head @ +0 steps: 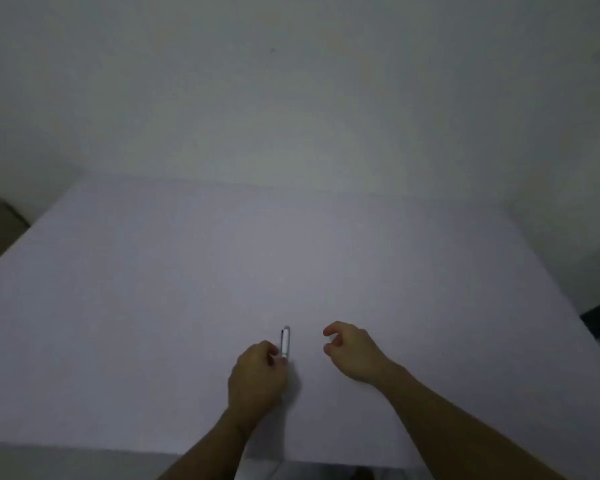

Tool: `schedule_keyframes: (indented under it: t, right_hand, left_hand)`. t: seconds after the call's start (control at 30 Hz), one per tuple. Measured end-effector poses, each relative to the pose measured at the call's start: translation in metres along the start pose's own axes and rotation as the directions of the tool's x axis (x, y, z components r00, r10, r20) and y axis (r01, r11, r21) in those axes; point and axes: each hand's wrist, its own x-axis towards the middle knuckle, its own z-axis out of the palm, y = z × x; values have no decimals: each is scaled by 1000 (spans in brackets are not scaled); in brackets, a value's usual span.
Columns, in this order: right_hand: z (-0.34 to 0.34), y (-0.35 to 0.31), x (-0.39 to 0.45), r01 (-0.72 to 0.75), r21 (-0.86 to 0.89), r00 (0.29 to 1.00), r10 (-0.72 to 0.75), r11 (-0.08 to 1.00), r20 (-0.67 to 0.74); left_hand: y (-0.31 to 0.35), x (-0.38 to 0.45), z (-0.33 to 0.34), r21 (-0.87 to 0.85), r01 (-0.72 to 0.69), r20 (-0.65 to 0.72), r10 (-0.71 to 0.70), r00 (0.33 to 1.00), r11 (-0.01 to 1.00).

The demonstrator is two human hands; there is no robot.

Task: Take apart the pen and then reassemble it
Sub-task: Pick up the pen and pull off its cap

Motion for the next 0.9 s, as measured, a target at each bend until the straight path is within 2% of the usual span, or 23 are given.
schedule_keyframes:
  t: [0.13,0.27,0.4,0.53,0.7,0.8,0.9]
  right_hand:
    - [12,13,-2,-50,9,998,49,999,39]
    - [24,23,-7,-69,48,997,67,996,46]
    - [26,24,-9,-95,96,995,90,991,51]
    - [31,14,-11,-114,197,993,105,974,54]
    - [34,-12,-6,-114,492,992,124,863,13]
    - [34,-18,-5,-95,510,992,125,855,-25]
    - [38,-22,-6,-76,522,993,115,849,-42]
  left_hand:
    - [-6,-7,15,37,94,119,-98,988,995]
    - [-9,-6,19,104,109,128,-122,984,989]
    - [-11,-8,19,86,160,102,-168,980,983]
    - [-11,-16,16,-2,59,58,-59,997,998]
    - [-1,-17,8,-19,-138,33,138,990,990]
    - [7,-20,5,-28,-193,55,194,979,981]
    - [7,-22,0,-35,-172,66,174,983,985]
